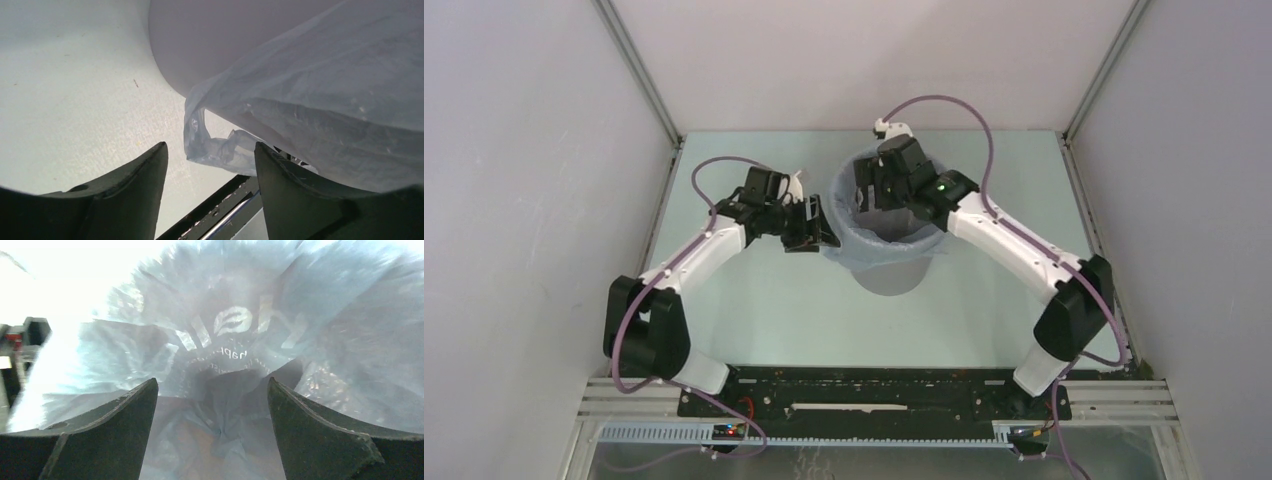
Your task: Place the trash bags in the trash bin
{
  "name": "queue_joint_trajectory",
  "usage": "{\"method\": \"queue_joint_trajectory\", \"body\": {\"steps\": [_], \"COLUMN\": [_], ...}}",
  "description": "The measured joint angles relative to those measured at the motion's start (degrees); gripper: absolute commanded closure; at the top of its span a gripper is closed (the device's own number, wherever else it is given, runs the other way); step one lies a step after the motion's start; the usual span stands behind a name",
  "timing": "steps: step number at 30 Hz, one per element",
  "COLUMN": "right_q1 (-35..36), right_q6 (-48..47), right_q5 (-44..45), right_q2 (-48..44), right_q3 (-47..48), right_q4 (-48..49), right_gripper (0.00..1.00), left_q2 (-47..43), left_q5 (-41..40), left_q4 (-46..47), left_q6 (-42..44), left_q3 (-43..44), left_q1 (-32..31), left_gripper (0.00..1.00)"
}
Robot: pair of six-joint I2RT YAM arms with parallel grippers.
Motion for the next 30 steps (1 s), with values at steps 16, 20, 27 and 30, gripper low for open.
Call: {"method": "queue_joint_trajectory", "body": {"steps": [16,20,27,30], "right_q1": [0.81,-1.44,-5.51,-7.06], "right_q6": [-8.5,-11.82,-14.27,-14.88], "right_q5": [0.33,-2.08,-10.36,-13.33], "right_q2": [-37.88,-55.41,-63.58,-62.55], "right_q3": [-4.55,-19.26,-43.71,-54.07], "right_q4": [-4.42,-4.83,-3.72,-0.85], "right_gripper": [0.03,0.03,0.01,0.01], "left_q2": [-23.47,-29.73,-33.77,-34.58], "left_q5": [-11.04,-13.9,-15.98,-16.81], "left_q4": [-5.16,-5.46,-5.22,-5.18], "left_q6": [-5.03,-7.1,-9.49,-9.88], "left_q3": [0.0,0.0,0.61,2.16], "left_q1": [0.48,0.52,0.61,0.7], "left_gripper": [0.07,0.02,0.0,0.0]}}
